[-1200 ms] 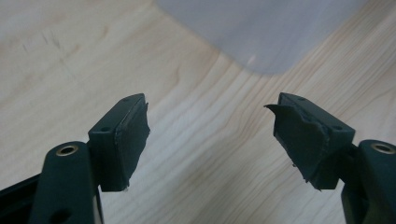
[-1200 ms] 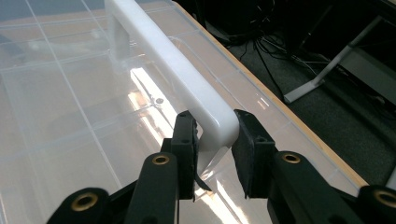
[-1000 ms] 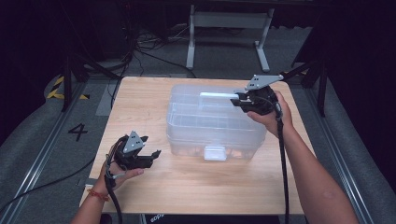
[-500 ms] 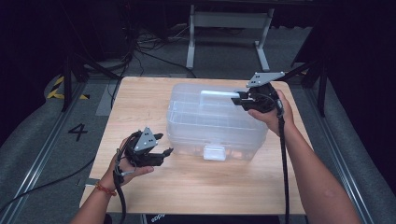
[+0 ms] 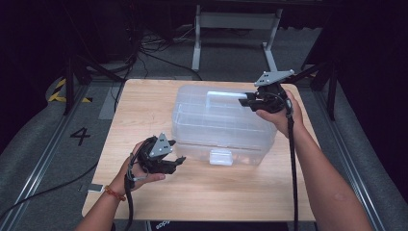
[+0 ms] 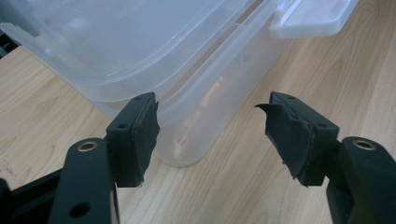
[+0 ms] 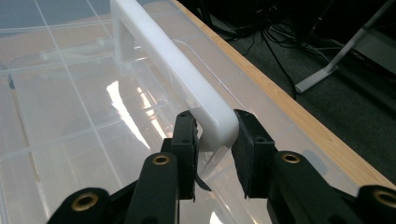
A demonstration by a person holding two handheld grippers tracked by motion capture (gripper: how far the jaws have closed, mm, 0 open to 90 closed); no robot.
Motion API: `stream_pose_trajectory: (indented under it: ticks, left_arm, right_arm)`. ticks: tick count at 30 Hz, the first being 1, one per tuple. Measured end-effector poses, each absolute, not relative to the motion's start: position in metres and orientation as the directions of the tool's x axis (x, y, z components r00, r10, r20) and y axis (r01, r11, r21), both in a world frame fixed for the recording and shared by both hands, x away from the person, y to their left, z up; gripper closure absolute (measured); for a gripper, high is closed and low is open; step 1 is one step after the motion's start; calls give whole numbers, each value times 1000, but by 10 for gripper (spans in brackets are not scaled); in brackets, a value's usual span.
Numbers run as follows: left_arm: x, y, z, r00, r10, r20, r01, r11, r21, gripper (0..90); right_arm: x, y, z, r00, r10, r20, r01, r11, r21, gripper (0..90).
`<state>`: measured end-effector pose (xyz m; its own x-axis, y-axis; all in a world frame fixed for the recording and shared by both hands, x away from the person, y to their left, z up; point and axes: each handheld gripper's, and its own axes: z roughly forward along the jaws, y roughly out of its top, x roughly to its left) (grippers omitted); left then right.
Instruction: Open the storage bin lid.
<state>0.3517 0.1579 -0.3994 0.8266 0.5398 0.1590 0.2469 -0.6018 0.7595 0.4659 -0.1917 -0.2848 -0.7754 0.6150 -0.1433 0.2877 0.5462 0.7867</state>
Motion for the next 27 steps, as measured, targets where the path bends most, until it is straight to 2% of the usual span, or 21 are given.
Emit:
stream_pose_trajectory:
  ticks: [9, 13, 17, 18, 22, 25, 27]
  left_arm:
    - [355, 155, -403, 821, 557, 127, 257, -559, 788, 352]
    - [356, 158, -405, 814, 570, 106, 268, -532, 803, 369]
    - [357, 161, -405, 805, 586, 96, 271, -506, 819, 453]
    - [357, 161, -405, 806, 586, 87, 273, -497, 824, 516]
    - [359, 160, -406, 799, 594, 88, 268, -483, 833, 667]
    - [361, 158, -406, 798, 599, 74, 272, -467, 842, 762]
    - [361, 156, -407, 800, 594, 82, 262, -470, 843, 789]
  right_arm:
    - [466, -193, -285, -775, 617, -138, 291, 542, 788, 718]
    - [463, -194, -282, -783, 606, -139, 278, 541, 794, 673]
    - [462, -194, -282, -782, 603, -159, 278, 565, 776, 627]
    - [462, -193, -284, -782, 601, -168, 278, 577, 768, 620]
    - [462, -193, -287, -786, 597, -163, 271, 570, 776, 603]
    - [460, -192, -288, -790, 591, -166, 260, 567, 782, 587]
    - [460, -192, -288, -789, 589, -174, 254, 571, 781, 585]
